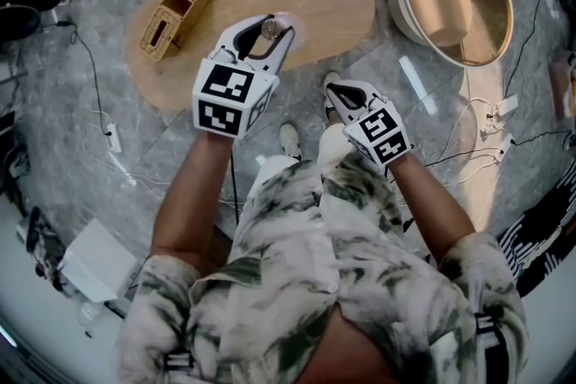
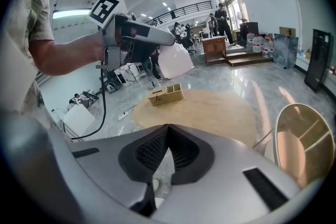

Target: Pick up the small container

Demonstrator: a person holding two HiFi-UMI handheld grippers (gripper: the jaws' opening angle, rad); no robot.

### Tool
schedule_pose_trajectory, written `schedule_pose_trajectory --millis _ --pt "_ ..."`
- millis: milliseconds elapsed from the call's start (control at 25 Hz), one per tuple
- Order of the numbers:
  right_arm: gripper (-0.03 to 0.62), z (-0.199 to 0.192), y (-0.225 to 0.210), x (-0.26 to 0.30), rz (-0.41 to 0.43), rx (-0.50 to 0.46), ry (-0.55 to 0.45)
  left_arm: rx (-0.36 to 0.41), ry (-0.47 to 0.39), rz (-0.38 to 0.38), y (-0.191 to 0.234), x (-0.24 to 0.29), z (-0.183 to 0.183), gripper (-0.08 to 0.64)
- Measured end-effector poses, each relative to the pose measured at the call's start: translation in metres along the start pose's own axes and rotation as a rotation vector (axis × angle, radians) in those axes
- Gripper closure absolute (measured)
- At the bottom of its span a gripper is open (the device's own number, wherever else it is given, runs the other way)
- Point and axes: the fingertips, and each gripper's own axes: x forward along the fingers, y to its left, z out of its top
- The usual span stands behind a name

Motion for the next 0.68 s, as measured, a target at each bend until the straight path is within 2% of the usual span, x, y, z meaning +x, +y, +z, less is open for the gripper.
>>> schedule_pose_trajectory --millis 680 --pt "0.571 -0.003 -0.031 0.004 0.018 -0.002 0.012 -0.024 0.005 0.021 0.007 0.029 0.003 0.408"
